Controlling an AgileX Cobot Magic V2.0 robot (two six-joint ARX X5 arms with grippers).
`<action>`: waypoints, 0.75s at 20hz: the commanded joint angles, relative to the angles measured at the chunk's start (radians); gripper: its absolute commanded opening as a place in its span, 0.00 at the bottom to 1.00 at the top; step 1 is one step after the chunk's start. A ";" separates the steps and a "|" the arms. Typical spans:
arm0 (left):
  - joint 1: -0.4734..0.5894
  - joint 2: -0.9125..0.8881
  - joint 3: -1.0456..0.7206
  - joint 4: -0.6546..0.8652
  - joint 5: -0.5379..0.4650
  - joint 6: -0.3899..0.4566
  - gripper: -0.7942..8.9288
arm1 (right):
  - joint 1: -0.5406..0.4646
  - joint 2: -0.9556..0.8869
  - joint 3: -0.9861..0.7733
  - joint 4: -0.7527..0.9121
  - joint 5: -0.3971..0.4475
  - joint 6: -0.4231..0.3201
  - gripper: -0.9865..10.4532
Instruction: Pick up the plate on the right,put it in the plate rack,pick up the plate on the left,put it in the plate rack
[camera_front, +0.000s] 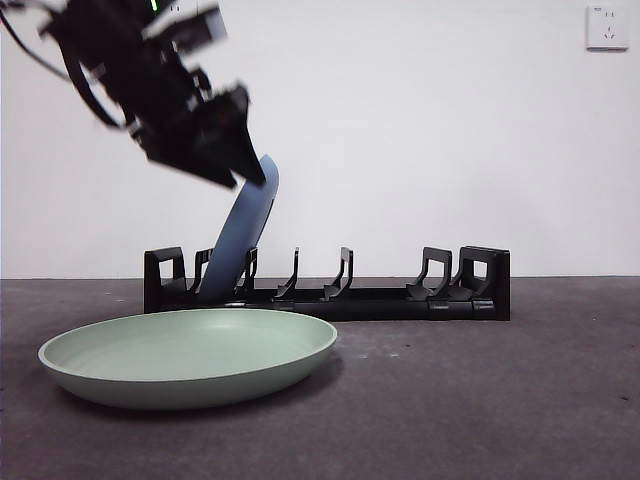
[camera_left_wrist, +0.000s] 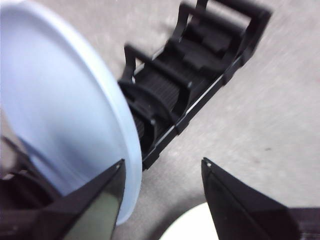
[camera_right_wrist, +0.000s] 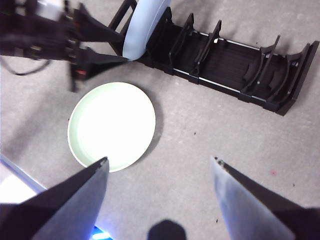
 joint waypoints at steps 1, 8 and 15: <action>-0.002 -0.085 0.020 -0.080 0.004 0.008 0.35 | 0.001 0.018 -0.010 0.020 -0.002 -0.008 0.39; -0.012 -0.470 0.021 -0.399 0.004 0.036 0.35 | 0.023 0.191 -0.010 0.044 -0.070 -0.007 0.39; -0.090 -0.788 0.021 -0.686 0.004 0.125 0.35 | 0.134 0.482 -0.010 0.103 -0.074 -0.008 0.39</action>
